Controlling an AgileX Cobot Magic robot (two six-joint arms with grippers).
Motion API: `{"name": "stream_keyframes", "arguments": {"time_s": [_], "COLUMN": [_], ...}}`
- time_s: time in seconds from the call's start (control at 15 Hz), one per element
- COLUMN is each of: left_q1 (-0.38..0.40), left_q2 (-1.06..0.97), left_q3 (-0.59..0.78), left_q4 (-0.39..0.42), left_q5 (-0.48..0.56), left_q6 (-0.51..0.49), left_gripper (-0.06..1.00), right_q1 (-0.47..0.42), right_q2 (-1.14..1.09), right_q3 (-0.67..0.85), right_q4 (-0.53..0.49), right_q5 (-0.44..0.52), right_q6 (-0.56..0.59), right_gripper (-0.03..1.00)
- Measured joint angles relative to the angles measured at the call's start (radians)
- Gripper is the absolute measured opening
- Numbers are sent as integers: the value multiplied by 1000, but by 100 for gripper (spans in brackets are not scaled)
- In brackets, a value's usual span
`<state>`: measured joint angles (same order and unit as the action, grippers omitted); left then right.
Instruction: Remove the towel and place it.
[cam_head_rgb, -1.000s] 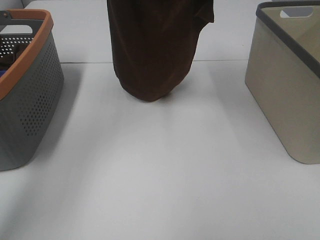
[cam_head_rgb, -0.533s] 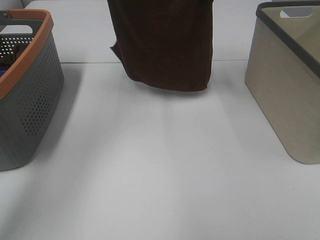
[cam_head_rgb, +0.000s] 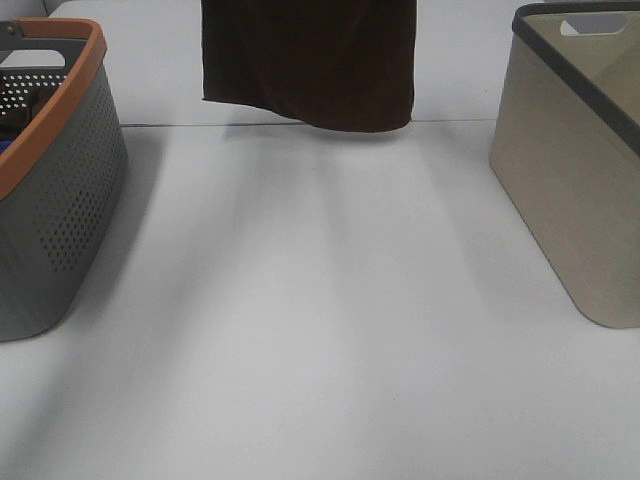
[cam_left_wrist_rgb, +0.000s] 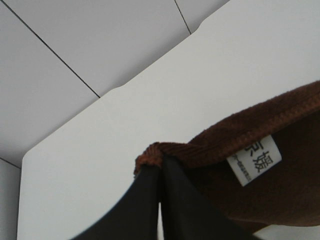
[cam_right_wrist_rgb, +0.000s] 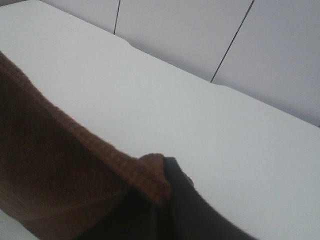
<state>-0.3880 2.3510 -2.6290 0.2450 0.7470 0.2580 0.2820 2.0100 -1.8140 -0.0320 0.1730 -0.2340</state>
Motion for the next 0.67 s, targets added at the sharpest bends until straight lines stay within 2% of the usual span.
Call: {"name": "stream_keyframes", "arguments": {"time_s": [0.13,0.33,0.67], "left_q1": [0,-3,-5], "left_q2": [31,64,66], "left_q3": [0,0,0], "left_q4": [6,-11,-91], "left_q5": [6,76,347], "left_q6": [-43,-90,-126], "left_gripper": [0,0,0], "right_q1": [-19,-45,-45], "right_q2": [41,53,63], "right_q3": [-47,-58,-61], "right_q4": [5,32,58], "right_q5": [77,188,415], "right_q6": [1,1,1], "right_gripper": [0,0,0]}}
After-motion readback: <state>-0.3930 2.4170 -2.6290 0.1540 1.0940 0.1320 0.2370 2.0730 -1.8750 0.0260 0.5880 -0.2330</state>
